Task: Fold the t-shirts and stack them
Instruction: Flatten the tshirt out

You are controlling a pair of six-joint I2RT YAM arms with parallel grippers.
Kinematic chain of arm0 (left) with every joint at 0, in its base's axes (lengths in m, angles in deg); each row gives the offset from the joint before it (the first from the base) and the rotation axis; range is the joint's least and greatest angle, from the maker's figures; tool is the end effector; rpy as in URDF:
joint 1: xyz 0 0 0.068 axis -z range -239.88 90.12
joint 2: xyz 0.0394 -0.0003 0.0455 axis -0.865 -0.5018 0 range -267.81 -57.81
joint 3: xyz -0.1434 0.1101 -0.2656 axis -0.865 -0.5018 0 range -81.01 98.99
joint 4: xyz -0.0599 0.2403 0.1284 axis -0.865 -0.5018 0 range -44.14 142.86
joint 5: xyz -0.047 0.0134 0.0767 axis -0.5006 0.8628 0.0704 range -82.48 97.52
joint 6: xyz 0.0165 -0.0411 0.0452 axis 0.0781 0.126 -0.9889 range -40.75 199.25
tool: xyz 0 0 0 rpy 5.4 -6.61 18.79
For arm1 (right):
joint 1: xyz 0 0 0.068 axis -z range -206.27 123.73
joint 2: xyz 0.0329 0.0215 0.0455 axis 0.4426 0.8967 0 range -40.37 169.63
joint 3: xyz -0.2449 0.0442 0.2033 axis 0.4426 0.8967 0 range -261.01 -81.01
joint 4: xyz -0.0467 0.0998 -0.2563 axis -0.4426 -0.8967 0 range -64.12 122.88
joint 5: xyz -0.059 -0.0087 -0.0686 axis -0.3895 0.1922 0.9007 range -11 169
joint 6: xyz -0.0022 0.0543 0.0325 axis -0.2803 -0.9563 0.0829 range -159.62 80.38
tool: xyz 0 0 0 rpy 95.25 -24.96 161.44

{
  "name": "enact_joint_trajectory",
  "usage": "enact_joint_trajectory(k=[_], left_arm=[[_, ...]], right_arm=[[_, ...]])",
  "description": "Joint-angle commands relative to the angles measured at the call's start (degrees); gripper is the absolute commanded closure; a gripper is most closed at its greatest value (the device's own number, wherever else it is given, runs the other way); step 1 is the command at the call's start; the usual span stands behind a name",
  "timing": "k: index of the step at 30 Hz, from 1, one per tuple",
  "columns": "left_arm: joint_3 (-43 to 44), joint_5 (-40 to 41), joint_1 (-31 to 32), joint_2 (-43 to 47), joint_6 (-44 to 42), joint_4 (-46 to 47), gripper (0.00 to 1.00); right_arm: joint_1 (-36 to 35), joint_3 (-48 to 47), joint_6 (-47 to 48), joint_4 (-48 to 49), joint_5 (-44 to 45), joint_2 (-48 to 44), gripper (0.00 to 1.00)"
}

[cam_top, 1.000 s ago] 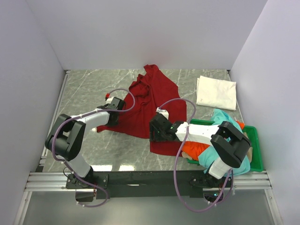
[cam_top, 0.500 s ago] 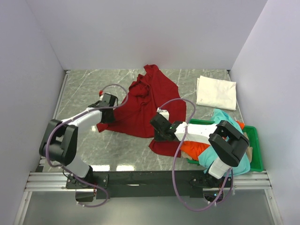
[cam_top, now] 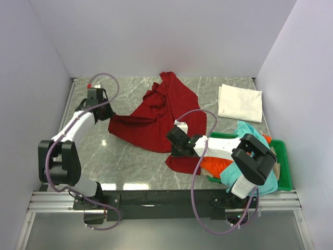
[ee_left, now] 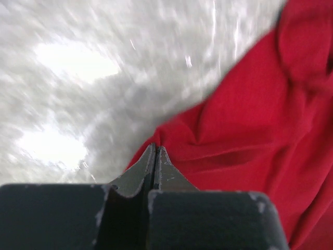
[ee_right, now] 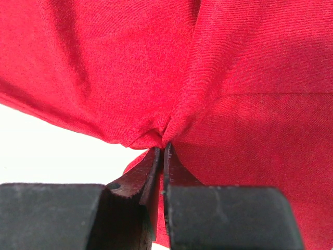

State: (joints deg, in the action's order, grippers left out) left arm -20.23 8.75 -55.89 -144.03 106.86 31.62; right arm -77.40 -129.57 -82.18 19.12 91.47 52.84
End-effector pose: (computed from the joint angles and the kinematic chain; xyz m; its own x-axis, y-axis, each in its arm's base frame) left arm 0.3465 -0.0231 0.2784 -0.6684 -0.4178 -0.6153 -0.2878 0.9081 -0.3041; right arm 0.2158 0.2509 0.1808 -0.8598 -0.0144 -0.5104 -0.1461 0.9648 0.2189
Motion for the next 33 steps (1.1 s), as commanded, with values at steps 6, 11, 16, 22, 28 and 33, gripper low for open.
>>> enact_joint_trajectory(k=[6,11,16,22,28,33], left_arm=[[9.28,2.45,-8.46,-7.04,0.24,-0.13,0.75],[1.99,5.35,-8.74,-1.51,2.53,4.17,0.51],[-5.47,8.69,-1.38,6.65,3.41,4.89,0.48],[-15.84,5.54,2.51,15.18,6.04,6.55,0.48],[-19.47,7.63,3.31,13.55,6.49,7.0,0.45],[-19.9,9.14,2.78,9.67,5.87,9.1,0.43]], right_arm=[[-0.54,0.74,-0.15,-3.99,1.33,-1.54,1.0],[-0.55,0.92,-0.06,-4.26,1.86,-2.07,1.0],[-0.63,0.83,-0.15,-3.73,1.24,-1.72,1.0],[-0.72,0.74,-0.15,-3.91,1.33,-1.71,1.0],[-0.9,0.13,-0.06,-3.73,0.8,-1.1,1.0],[-1.16,-0.31,0.11,-4.61,0.89,-1.01,1.0]])
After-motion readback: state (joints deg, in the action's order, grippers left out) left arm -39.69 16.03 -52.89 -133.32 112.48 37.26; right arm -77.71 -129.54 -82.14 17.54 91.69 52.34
